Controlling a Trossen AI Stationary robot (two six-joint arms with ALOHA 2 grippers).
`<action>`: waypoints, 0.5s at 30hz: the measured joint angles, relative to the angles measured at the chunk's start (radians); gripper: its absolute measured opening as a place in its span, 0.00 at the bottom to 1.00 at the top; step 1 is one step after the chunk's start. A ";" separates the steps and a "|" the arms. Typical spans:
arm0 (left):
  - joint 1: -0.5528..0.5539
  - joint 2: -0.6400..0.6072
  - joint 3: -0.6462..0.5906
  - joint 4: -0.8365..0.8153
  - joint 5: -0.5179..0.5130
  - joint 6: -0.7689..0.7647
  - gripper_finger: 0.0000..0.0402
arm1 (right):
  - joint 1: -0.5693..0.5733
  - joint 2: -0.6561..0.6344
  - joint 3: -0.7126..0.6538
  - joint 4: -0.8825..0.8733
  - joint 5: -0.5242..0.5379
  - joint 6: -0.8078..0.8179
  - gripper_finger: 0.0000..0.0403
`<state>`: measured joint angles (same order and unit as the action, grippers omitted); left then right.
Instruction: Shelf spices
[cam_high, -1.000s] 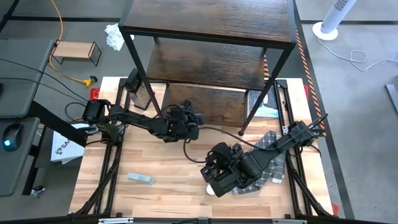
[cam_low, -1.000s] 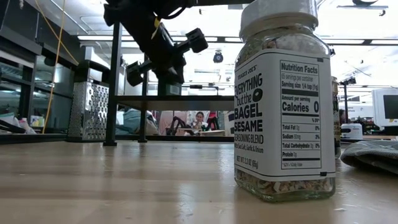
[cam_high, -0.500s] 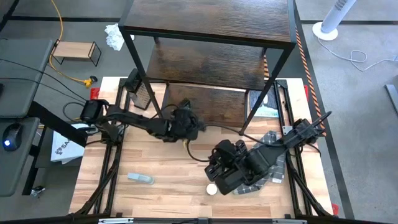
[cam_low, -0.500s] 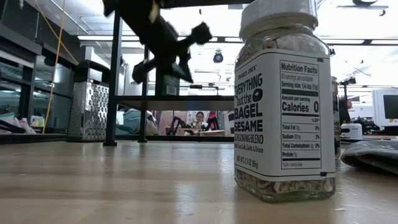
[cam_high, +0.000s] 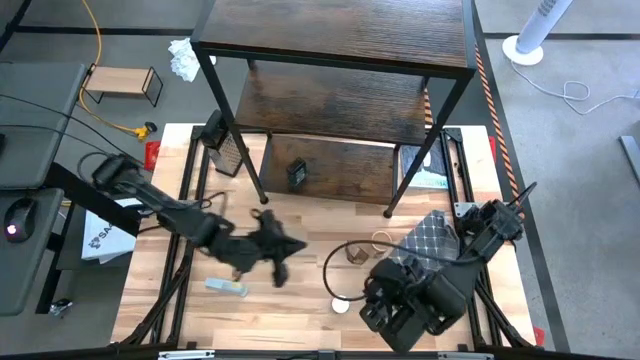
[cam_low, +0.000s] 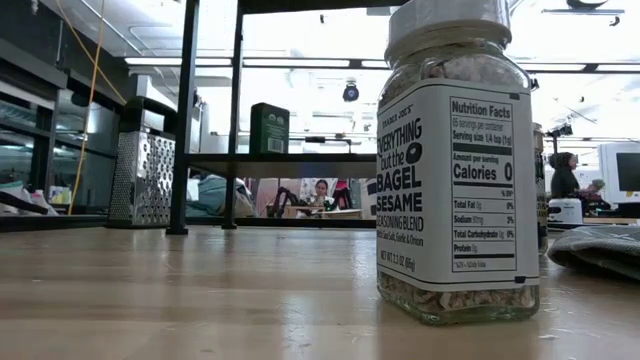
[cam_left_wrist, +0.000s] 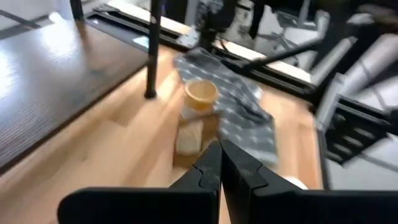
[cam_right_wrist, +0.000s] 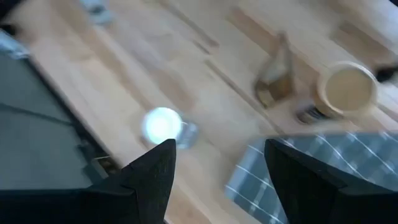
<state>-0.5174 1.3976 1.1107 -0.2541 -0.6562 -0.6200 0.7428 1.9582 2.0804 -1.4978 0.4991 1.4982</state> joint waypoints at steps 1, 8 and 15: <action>-0.017 -0.035 0.000 -0.045 -0.004 -0.032 0.01 | 0.006 0.007 0.000 -0.031 -0.001 0.045 0.60; -0.063 -0.245 0.000 -0.217 0.042 -0.129 0.16 | -0.054 0.019 0.000 -0.066 0.038 0.138 0.60; -0.063 -0.304 0.000 -0.209 0.242 -0.023 0.44 | -0.178 0.018 0.000 -0.026 -0.075 -0.044 0.60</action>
<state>-0.5808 1.0933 1.1107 -0.4628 -0.4147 -0.6430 0.5646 1.9766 2.0800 -1.5239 0.4244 1.4538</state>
